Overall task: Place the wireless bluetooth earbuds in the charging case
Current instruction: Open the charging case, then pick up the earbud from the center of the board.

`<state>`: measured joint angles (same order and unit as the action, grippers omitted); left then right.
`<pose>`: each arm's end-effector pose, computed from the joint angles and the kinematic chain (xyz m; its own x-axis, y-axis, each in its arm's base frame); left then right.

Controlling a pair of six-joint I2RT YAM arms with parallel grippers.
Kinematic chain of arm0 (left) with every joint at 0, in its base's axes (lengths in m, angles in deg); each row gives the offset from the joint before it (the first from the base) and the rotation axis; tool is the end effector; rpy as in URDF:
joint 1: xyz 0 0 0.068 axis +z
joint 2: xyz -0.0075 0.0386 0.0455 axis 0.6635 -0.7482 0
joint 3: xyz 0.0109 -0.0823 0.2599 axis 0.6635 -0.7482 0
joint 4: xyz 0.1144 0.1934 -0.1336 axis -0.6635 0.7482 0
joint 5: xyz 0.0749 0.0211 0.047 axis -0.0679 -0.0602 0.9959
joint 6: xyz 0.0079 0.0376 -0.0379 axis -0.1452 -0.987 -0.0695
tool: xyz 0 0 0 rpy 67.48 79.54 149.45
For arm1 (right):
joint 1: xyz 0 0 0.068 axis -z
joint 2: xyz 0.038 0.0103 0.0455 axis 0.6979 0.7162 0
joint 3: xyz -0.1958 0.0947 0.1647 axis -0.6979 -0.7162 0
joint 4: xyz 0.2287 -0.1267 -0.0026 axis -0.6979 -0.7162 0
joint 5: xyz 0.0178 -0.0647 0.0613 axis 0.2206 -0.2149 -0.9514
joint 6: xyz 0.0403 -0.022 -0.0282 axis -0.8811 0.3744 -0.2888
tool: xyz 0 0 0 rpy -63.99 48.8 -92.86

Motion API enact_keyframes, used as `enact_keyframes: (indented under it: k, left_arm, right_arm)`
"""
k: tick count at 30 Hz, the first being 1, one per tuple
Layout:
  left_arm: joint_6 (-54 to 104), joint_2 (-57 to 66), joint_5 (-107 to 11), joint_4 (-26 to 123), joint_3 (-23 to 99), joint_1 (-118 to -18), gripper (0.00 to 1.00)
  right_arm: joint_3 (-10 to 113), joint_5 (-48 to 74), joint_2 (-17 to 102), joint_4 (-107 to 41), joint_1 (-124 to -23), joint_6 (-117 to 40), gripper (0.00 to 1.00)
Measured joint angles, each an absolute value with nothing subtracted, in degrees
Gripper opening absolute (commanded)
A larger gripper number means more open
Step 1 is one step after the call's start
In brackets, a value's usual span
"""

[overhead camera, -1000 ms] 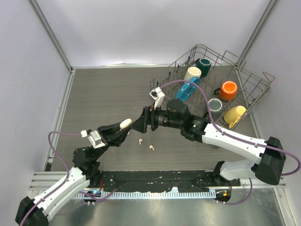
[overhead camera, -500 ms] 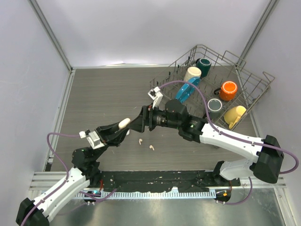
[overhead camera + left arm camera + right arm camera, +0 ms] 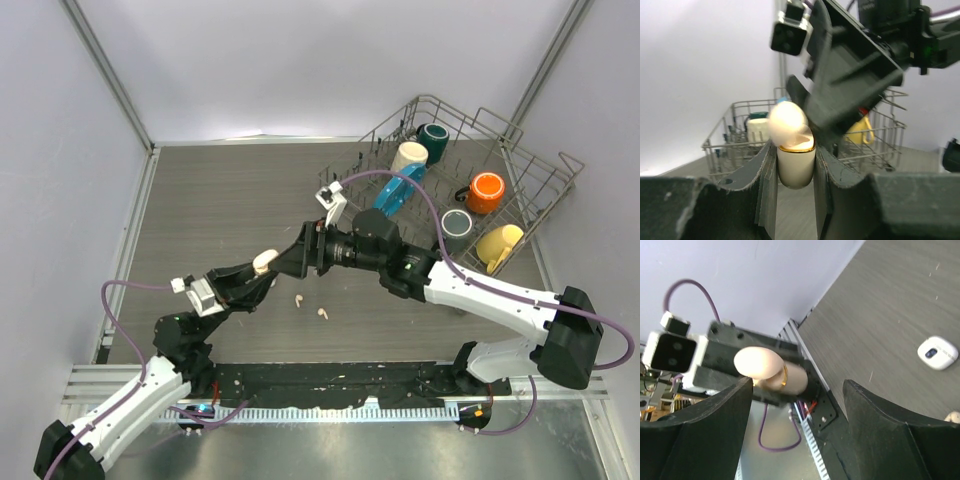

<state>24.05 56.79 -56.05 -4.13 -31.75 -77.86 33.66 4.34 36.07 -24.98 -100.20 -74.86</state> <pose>0.0883 -0.0772 0.2475 0.3027 -0.4502 -0.8401 0.8263 0.5632 -0.0041 0.1648 0.2614 0.3372 -0.7148 0.1150 -0.6898 -0.6300 0.3223 0.7066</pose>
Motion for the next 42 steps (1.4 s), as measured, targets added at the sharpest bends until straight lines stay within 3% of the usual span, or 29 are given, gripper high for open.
enact_keyframes:
  k: [8,19,29,42]
  left_arm:
    - [24.12,56.68,-60.86,-1.98,-31.75,-78.49,0.0]
    - [24.1,58.71,-59.08,-1.28,-31.75,-78.49,0.0]
    - [23.18,65.84,-56.27,3.37,-31.75,-78.49,0.0]
    - [22.66,72.64,-55.89,10.58,-31.75,-78.49,0.0]
  right_arm:
    - [33.62,5.39,36.75,-19.82,-97.73,-77.55,0.78]
    - [31.13,7.51,32.4,-19.69,-97.44,-77.61,0.77]
    - [30.23,27.45,19.13,-33.96,-97.29,-67.87,0.5]
    - [21.38,23.51,32.57,-45.24,-97.01,-60.57,0.38]
